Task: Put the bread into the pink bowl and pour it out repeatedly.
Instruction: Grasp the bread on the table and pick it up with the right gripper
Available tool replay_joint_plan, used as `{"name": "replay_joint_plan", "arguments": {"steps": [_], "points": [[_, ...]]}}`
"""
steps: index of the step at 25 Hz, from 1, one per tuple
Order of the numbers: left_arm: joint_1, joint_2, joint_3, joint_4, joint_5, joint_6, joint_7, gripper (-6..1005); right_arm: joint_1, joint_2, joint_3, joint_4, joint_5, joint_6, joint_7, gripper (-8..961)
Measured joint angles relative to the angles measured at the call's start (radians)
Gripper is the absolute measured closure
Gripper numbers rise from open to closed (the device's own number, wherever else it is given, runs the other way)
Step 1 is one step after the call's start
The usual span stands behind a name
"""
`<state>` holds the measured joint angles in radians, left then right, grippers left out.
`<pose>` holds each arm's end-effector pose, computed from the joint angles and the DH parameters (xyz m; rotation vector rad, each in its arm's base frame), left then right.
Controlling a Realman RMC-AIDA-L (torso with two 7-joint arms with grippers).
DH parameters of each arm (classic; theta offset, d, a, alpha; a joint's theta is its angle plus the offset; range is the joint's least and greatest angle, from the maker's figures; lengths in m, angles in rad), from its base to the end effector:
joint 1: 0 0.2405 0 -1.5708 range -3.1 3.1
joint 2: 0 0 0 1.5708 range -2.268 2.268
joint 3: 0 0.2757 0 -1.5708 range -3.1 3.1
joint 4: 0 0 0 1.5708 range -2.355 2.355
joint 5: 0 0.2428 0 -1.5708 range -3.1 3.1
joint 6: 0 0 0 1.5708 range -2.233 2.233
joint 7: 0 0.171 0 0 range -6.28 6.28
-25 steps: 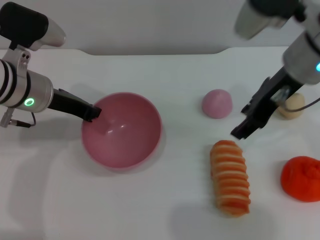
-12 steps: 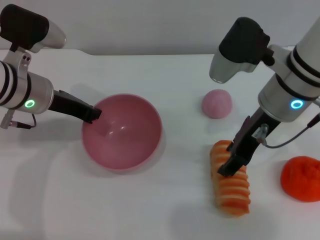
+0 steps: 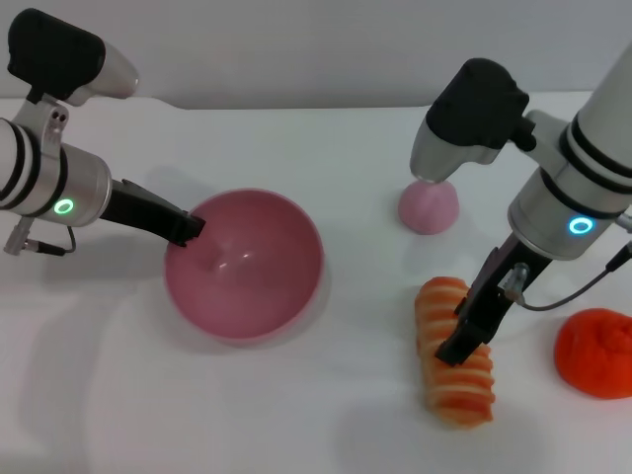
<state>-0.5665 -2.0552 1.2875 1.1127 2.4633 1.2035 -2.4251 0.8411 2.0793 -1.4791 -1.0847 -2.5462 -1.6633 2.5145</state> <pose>-0.2484 0.4391 -0.0336 -2.4601 -0.9830 0.1878 0.1614 0.3950 -0.0783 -2.8216 0.8064 -0.8002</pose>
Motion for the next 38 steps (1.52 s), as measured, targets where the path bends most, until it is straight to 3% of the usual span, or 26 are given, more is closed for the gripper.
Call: {"name": "replay_joint_plan", "arguments": {"steps": [38], "points": [[0.01,0.0,0.037,-0.002,-0.003,0.004,0.0,954,0.0,0.001,-0.057,0.189,0.034,0.14,0.011,448]]}}
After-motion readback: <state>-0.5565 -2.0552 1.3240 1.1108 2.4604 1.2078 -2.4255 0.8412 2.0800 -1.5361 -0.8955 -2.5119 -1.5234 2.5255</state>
